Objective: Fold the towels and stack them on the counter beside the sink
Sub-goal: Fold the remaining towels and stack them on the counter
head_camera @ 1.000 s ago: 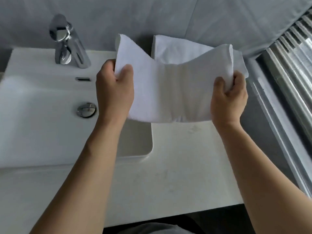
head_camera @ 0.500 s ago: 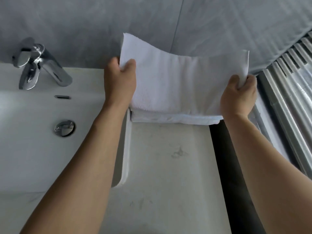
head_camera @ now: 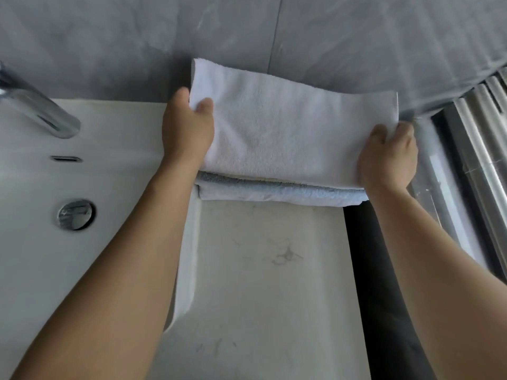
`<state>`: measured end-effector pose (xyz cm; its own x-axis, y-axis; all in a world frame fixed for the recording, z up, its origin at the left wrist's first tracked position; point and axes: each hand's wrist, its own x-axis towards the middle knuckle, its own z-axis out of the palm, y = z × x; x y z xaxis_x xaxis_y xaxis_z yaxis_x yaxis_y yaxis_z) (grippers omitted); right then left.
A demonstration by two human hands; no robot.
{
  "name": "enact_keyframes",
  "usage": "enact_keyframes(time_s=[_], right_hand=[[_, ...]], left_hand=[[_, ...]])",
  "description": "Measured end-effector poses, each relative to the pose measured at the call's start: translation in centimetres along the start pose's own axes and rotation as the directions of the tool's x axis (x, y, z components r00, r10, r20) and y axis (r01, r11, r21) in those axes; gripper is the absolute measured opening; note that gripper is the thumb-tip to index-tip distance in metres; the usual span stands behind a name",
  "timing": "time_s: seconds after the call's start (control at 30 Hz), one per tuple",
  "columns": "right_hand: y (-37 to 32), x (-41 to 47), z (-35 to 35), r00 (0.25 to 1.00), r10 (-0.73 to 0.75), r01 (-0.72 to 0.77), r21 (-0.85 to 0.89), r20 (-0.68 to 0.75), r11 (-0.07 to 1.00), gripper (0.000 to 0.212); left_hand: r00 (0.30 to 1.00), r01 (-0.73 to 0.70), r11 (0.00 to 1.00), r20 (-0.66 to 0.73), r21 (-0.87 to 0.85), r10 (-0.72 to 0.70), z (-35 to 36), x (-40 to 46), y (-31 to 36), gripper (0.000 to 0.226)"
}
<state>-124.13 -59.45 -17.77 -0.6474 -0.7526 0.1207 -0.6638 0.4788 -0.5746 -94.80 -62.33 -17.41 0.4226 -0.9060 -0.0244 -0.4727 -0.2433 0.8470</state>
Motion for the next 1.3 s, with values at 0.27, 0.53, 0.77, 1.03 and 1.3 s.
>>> enact_keyframes(time_s=[0.27, 0.53, 0.77, 1.03, 1.3], right_hand=[[-0.3, 1.2, -0.1, 1.0, 0.02, -0.02, -0.095, -0.007, 0.995, 0.036], [-0.3, 1.2, 0.6, 0.997, 0.048, -0.035, -0.187, 0.067, 0.982, 0.041], [-0.3, 1.1, 0.7, 0.967, 0.255, -0.251, -0.13, 0.017, 0.959, 0.053], [-0.2, -4.2, 1.4, 0.603, 0.778, -0.49, 0.851, 0.176, 0.187, 0.08], [-2.1, -3.9, 3.3, 0.76, 0.627, -0.432, 0.854, 0.173, 0.288, 0.023]], left_hand=[[0.996, -0.084, 0.965, -0.014, 0.249, 0.091, 0.6, -0.8, 0.5, 0.037], [1.0, 0.008, 0.923, -0.027, 0.384, 0.002, 1.2, -1.2, 0.6, 0.047], [0.988, 0.074, 0.956, 0.11, 0.285, -0.109, 1.0, 0.6, 0.6, 0.043], [0.808, 0.452, 0.863, 0.515, -0.227, -0.288, -2.3, 2.4, 0.4, 0.03], [0.669, 0.597, 0.798, 0.599, -0.081, -0.44, -1.3, 2.1, 0.1, 0.113]])
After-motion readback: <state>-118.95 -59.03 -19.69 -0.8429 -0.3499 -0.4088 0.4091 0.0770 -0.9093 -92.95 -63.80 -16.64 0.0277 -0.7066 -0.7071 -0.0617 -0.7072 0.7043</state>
